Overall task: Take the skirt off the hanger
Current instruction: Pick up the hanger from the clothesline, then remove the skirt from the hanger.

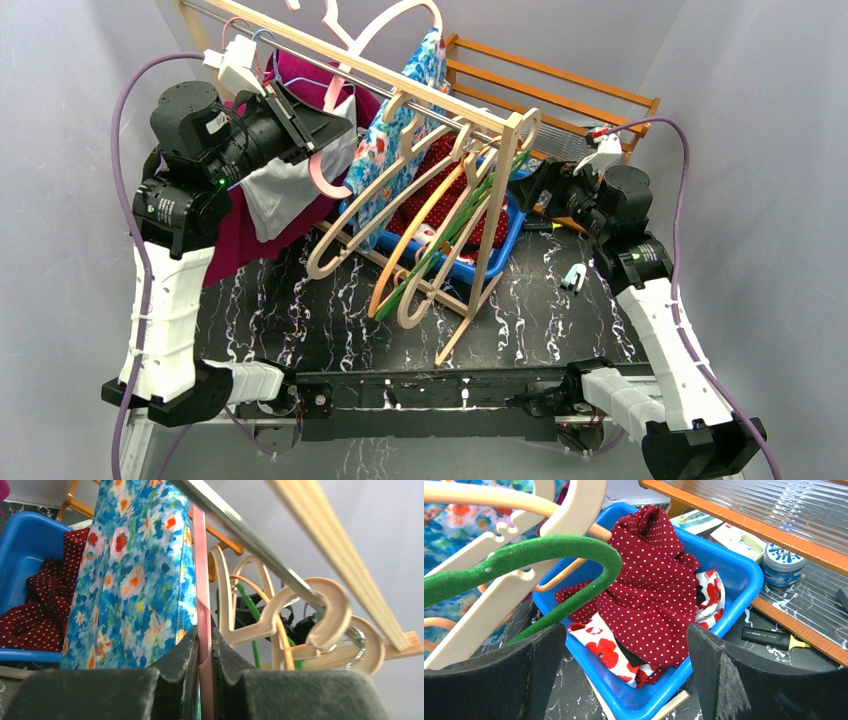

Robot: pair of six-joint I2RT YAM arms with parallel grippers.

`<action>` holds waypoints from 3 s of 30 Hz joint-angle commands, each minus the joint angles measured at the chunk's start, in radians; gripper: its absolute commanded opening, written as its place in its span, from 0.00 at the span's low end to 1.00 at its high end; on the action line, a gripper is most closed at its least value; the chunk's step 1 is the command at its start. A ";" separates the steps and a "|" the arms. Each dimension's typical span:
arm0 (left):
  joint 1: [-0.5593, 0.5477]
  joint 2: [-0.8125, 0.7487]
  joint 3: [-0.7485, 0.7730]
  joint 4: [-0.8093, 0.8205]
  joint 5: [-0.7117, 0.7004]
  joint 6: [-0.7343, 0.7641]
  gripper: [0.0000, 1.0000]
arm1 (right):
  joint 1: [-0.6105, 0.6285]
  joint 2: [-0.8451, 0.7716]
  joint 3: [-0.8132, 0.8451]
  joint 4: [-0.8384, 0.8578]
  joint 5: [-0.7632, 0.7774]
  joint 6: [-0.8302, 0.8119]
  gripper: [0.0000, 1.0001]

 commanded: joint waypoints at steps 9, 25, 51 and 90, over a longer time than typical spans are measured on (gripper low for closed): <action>-0.001 -0.055 -0.205 0.213 -0.026 0.094 0.00 | -0.123 0.108 0.057 -0.033 0.026 0.090 0.98; -0.001 -0.143 -0.571 0.660 0.092 -0.190 0.00 | -0.146 0.372 -0.112 0.629 -0.579 0.555 0.78; -0.002 -0.159 -0.631 0.802 0.132 -0.348 0.00 | 0.084 0.878 -0.104 1.643 -0.608 1.102 0.93; -0.001 -0.297 -0.482 0.258 -0.396 0.180 0.00 | -0.269 0.584 -0.370 1.431 -0.669 0.956 0.00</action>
